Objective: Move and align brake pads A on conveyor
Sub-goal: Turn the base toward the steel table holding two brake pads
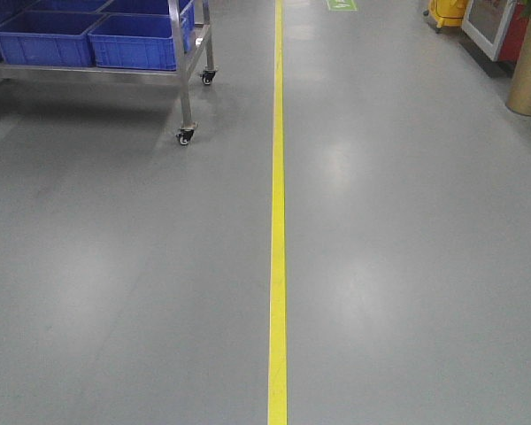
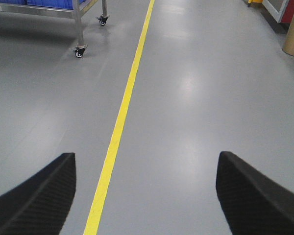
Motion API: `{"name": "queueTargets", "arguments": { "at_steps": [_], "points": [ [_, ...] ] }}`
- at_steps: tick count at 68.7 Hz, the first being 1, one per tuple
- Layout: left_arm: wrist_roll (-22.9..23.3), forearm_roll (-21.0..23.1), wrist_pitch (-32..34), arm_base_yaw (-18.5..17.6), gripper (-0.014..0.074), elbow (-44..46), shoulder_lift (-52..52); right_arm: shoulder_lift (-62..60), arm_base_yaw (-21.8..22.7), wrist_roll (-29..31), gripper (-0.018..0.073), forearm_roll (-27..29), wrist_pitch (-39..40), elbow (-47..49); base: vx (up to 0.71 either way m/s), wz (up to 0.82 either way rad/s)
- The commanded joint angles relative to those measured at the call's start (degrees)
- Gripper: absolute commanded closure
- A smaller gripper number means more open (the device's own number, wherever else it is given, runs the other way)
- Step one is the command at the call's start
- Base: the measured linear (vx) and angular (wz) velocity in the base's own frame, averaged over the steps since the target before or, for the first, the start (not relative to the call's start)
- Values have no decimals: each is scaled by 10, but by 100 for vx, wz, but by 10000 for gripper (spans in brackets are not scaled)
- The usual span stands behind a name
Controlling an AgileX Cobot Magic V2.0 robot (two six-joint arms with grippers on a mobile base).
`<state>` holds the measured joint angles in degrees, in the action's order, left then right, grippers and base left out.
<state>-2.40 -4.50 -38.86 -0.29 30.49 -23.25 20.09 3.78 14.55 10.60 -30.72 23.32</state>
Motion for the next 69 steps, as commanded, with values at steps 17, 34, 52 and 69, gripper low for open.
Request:
{"name": "queueTargets", "arguments": {
  "at_steps": [17,34,52,69],
  "points": [
    [3,2,39,-2,10,14,-3,3,1,2,-9,0,40,16,38,10],
    [3,2,39,-2,10,14,-3,3,1,2,-9,0,40,16,26,54],
    [3,2,39,-2,10,14,-3,3,1,2,-9,0,40,16,19,82],
    [3,2,39,-2,10,14,-3,3,1,2,-9,0,40,16,14,86]
  ]
}}
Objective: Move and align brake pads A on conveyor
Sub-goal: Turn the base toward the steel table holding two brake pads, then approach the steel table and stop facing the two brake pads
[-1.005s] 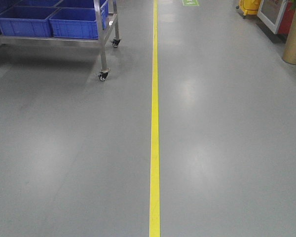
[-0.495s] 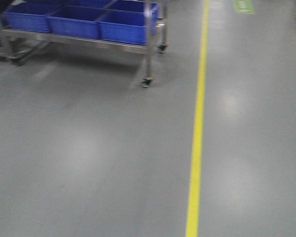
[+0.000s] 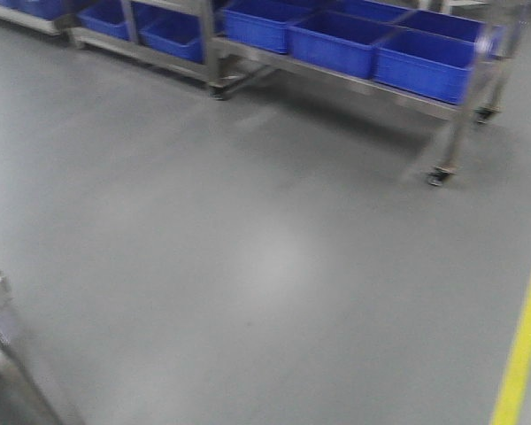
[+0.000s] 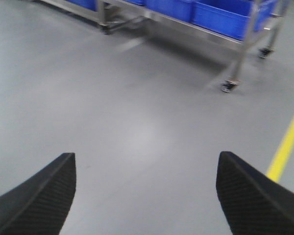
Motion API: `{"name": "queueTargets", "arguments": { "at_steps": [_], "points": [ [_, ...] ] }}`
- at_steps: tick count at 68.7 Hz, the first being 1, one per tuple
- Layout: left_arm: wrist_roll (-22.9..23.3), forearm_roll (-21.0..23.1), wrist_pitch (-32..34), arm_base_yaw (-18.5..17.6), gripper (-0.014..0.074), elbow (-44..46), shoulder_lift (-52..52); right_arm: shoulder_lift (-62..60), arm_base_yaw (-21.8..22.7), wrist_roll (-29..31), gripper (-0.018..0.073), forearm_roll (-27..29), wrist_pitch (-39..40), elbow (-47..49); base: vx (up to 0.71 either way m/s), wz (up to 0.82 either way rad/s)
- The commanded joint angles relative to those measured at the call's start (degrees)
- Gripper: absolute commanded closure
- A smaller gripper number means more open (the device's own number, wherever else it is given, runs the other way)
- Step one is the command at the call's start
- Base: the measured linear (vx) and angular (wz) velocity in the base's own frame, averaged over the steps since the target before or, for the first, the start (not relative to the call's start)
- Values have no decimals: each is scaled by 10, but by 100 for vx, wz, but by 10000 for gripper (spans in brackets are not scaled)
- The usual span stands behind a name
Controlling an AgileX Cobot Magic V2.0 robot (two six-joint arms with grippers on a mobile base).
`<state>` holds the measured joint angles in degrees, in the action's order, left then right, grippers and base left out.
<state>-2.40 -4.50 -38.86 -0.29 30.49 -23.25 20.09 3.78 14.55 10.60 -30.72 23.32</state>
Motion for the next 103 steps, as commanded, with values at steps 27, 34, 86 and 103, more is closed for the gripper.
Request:
{"name": "queueTargets", "arguments": {
  "at_steps": [27,34,86,103],
  "points": [
    [3,2,39,-2,10,14,-3,3,1,2,-9,0,40,16,12,78],
    [3,2,39,-2,10,14,-3,3,1,2,-9,0,40,16,13,78],
    [3,2,39,-2,10,14,-3,3,1,2,-9,0,40,16,18,67],
    [3,2,39,-2,10,14,-3,3,1,2,-9,0,40,16,21,27]
  ]
}}
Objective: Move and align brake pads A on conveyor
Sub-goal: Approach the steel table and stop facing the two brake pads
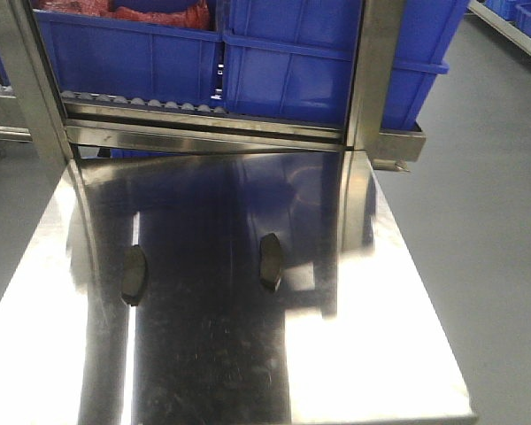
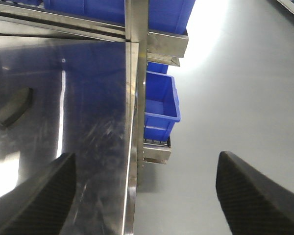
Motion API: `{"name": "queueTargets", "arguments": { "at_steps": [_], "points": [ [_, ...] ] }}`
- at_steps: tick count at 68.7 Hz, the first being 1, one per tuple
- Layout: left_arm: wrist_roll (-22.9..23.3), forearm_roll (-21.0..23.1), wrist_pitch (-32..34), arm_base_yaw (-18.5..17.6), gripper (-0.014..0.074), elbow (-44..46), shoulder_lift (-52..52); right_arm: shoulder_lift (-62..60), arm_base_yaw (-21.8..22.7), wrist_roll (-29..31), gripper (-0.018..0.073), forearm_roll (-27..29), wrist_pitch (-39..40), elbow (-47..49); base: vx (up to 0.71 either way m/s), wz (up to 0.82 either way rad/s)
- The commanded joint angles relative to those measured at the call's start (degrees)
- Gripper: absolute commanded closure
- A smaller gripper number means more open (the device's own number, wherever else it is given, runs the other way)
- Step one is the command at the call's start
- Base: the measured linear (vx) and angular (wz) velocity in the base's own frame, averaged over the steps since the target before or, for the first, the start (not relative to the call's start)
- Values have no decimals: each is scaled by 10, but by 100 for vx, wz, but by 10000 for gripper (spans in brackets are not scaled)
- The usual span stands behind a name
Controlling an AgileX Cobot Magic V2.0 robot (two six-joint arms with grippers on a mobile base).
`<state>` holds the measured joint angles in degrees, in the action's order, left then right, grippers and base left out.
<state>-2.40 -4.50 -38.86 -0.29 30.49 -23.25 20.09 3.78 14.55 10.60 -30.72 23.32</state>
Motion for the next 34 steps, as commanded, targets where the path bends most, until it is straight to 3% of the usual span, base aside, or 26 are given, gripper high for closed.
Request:
{"name": "queueTargets", "arguments": {
  "at_steps": [1,34],
  "points": [
    [3,2,39,-2,10,14,-3,3,1,2,-9,0,40,16,20,13],
    [3,2,39,-2,10,14,-3,3,1,2,-9,0,40,16,18,2]
  ]
}}
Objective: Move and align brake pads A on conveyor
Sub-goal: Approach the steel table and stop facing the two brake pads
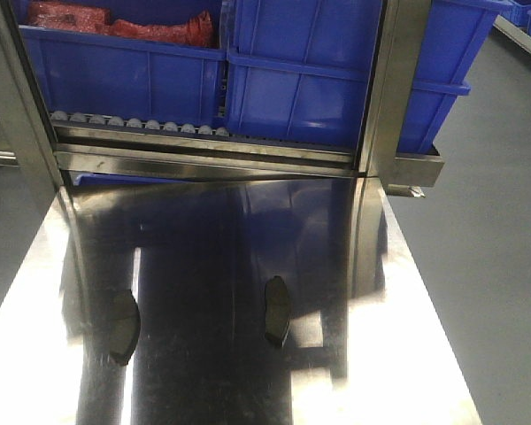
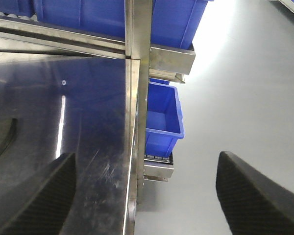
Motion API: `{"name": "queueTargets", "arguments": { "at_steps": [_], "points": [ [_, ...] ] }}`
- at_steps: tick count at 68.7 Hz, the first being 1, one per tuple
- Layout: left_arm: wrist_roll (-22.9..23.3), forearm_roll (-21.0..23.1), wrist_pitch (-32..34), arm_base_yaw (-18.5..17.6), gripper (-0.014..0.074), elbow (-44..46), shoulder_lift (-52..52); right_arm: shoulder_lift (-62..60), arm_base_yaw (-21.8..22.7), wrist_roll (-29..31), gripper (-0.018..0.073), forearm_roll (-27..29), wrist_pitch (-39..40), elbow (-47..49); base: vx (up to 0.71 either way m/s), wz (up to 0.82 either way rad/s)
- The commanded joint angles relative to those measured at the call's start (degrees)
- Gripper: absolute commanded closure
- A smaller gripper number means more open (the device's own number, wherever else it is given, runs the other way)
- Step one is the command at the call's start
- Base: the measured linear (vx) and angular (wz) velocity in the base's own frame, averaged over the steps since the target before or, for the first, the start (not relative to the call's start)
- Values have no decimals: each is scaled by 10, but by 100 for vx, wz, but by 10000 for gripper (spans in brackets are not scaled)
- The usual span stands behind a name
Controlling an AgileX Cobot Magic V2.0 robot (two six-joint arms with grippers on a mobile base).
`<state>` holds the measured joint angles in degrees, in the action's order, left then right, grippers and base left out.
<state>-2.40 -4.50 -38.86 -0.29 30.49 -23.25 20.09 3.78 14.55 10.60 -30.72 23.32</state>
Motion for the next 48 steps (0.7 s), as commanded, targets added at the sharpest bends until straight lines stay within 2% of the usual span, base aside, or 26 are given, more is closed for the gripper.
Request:
{"name": "queueTargets", "arguments": {
  "at_steps": [1,48],
  "points": [
    [3,2,39,-2,10,14,-3,3,1,2,-9,0,40,16,16,-3],
    [3,2,39,-2,10,14,-3,3,1,2,-9,0,40,16,7,3]
  ]
}}
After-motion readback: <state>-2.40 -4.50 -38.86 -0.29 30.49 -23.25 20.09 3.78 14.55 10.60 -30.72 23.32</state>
